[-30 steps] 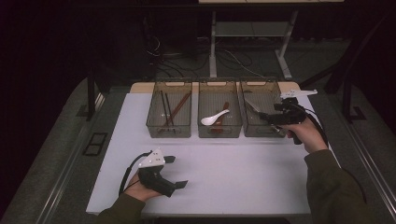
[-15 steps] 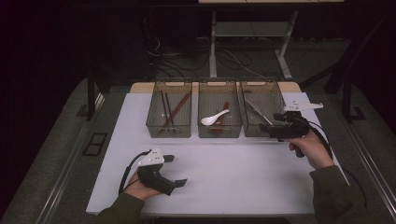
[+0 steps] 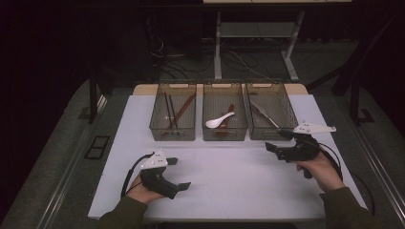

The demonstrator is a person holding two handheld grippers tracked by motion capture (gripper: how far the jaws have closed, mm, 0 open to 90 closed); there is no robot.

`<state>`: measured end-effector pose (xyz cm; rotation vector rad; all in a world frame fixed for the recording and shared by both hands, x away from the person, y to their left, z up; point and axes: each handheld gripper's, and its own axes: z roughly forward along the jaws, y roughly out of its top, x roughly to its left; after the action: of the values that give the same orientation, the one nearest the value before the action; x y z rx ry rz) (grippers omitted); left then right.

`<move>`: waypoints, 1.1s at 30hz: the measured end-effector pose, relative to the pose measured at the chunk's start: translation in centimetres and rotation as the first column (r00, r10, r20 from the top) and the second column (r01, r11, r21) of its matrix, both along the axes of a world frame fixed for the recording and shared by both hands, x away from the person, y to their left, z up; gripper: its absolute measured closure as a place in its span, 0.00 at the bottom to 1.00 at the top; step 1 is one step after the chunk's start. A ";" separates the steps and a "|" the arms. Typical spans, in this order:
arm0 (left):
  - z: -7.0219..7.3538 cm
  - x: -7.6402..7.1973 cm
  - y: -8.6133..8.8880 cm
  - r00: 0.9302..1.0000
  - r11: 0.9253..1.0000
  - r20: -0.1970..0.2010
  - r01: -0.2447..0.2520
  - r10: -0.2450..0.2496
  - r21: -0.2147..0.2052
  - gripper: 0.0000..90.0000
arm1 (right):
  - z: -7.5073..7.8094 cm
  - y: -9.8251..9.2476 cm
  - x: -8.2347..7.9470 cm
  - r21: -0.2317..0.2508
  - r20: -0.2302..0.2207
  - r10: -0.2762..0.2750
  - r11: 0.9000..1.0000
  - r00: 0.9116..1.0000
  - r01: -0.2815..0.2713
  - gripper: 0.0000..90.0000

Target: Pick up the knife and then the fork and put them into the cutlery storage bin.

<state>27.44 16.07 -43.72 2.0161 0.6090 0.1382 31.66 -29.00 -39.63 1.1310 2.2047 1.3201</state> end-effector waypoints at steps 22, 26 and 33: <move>0.1 -0.2 0.0 1.000 1.000 0.002 0.001 -0.001 -0.003 0.00 | -3.6 0.8 -5.1 0.019 -0.015 0.104 0.994 0.994 -0.104 0.21; 0.2 -0.2 0.0 1.000 1.000 0.005 0.002 -0.002 -0.003 0.00 | -4.1 0.6 -5.7 -0.001 -0.009 0.111 0.994 0.994 -0.111 0.21; 0.2 -0.3 0.0 1.000 1.000 0.006 -0.001 0.001 -0.003 0.00 | -4.4 -0.7 -5.9 0.010 -0.020 0.090 0.996 0.996 -0.090 0.21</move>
<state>27.19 16.11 -43.55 2.0119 0.6063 0.1442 25.74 -29.65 -44.02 1.0635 2.2912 1.3617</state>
